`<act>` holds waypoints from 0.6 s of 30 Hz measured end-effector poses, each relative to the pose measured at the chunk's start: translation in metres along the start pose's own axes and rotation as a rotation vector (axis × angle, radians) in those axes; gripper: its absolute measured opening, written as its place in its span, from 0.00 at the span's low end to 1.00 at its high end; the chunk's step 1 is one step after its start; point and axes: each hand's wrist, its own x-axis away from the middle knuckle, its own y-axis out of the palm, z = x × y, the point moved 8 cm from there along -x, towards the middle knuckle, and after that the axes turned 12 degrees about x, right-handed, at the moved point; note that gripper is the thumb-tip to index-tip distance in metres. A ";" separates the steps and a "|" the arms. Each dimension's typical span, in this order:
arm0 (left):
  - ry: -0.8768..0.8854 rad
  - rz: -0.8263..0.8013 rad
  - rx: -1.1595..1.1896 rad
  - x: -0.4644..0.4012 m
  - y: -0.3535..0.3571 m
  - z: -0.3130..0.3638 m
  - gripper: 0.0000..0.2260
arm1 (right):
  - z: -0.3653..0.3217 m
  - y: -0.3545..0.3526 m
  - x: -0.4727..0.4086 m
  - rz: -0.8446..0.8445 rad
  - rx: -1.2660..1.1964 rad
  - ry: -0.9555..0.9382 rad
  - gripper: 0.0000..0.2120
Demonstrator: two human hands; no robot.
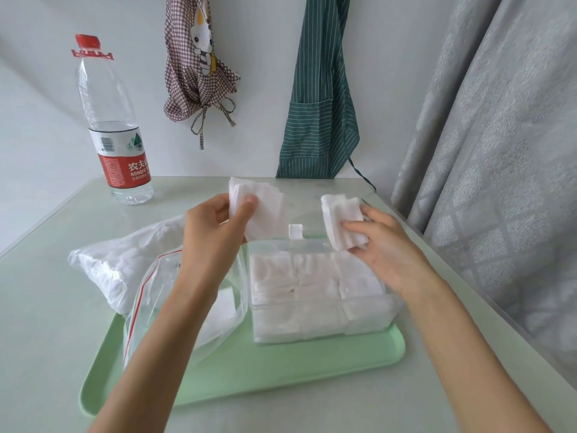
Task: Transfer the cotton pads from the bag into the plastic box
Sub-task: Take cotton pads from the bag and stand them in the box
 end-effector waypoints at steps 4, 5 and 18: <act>-0.003 -0.014 0.024 -0.002 -0.004 0.004 0.06 | -0.033 0.019 -0.010 -0.117 0.869 -0.339 0.12; -0.002 -0.018 0.026 -0.002 -0.004 0.006 0.05 | -0.033 0.027 -0.012 -0.175 1.016 -0.371 0.12; 0.000 -0.054 0.047 0.001 -0.002 0.013 0.06 | -0.008 0.047 -0.004 -0.277 1.418 -0.365 0.12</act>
